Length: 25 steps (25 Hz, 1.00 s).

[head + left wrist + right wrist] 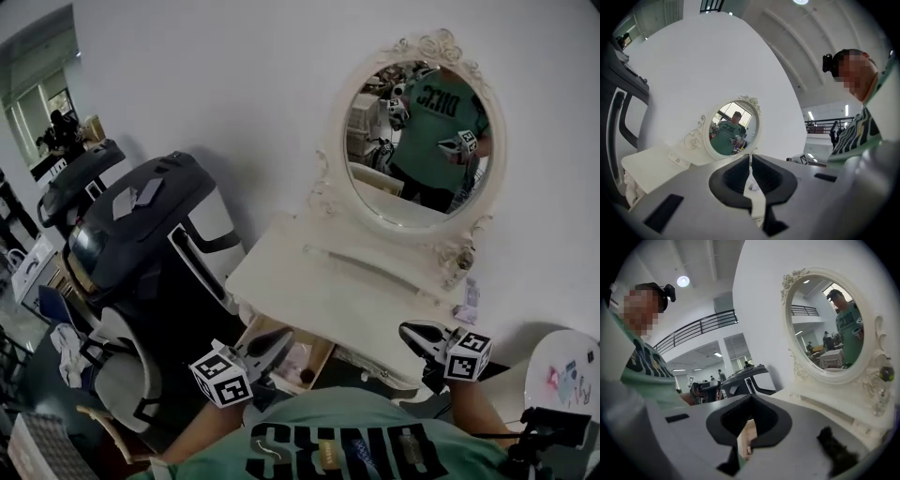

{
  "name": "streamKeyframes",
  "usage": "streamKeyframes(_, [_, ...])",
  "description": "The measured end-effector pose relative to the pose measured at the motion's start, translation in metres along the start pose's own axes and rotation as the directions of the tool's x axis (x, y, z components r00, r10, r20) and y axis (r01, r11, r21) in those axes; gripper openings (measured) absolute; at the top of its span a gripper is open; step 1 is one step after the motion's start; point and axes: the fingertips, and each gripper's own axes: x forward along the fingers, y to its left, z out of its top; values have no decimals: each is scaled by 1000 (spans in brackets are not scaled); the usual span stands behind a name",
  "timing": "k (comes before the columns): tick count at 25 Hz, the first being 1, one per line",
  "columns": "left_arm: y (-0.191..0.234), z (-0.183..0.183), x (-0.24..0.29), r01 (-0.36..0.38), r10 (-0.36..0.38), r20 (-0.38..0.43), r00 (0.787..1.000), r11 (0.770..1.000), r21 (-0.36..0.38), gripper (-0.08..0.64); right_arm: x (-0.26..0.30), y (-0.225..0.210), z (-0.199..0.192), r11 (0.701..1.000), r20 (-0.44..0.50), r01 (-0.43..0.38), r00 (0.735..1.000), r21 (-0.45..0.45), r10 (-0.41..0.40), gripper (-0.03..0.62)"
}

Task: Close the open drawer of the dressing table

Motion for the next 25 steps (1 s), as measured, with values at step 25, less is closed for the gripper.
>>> streamKeyframes(25, [-51, -18, -196, -588, 577, 326, 749, 806, -75, 28, 172, 133, -1, 740, -330, -661, 730, -123, 598, 11])
